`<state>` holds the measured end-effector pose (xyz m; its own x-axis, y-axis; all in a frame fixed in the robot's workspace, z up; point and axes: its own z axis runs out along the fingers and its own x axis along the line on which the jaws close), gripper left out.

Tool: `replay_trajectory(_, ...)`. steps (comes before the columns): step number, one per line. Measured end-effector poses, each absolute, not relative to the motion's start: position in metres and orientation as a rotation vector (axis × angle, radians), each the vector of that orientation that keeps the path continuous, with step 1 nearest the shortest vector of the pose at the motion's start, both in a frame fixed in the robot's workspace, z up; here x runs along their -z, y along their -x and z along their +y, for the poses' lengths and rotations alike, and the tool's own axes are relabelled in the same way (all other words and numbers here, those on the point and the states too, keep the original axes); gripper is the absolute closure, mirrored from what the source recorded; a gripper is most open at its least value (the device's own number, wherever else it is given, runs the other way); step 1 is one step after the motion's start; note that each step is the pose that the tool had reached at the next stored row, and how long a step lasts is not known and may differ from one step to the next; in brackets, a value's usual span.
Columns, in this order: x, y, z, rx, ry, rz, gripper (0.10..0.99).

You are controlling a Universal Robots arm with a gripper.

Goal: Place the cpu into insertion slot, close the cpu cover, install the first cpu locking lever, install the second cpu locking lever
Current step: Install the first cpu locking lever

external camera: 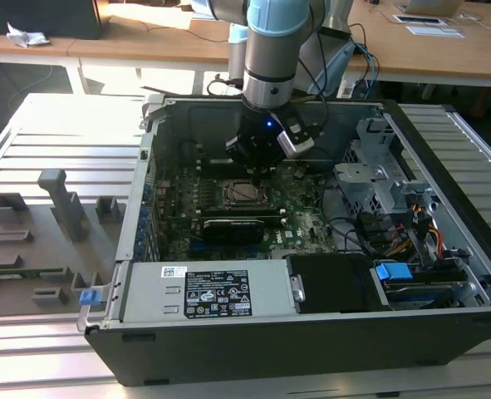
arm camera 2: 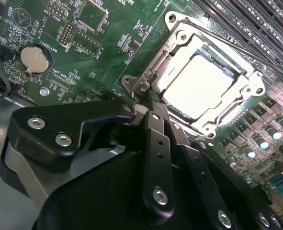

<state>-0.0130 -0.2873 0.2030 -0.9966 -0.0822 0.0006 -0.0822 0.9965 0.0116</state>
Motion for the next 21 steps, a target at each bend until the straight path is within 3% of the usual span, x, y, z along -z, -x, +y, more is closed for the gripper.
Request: replay_trajectory(21, -0.218, 0.013, -0.287, -0.038, -0.129, -3.136, 0.980)
